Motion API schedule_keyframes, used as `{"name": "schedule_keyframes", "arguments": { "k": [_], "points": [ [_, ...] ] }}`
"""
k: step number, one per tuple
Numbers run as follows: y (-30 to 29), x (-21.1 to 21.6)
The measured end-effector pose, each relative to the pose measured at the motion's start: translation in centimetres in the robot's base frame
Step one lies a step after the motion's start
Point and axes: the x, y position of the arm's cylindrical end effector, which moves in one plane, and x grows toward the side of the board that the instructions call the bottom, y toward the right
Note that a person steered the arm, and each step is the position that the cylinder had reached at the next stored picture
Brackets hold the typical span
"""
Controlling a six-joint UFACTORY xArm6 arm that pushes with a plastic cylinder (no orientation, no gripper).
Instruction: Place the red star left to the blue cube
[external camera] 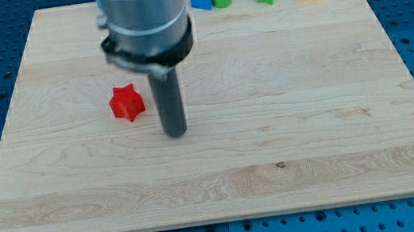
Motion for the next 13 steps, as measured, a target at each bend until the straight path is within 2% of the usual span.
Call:
{"name": "schedule_keyframes", "arguments": {
  "k": [1, 3, 4, 5, 6, 7, 9, 10, 11, 12, 13],
  "points": [
    [-5.3, 0.3],
    [-13.3, -9.4],
    [-15.1, -10.8],
    [-14.4, -6.2],
    [-11.3, -3.7],
    [-6.1, -4.0],
    [-5.6, -11.5],
    [-4.3, -11.6],
    [-0.5, -9.4],
    [2.3, -10.8],
    [0.6, -13.3]
  ]
}}
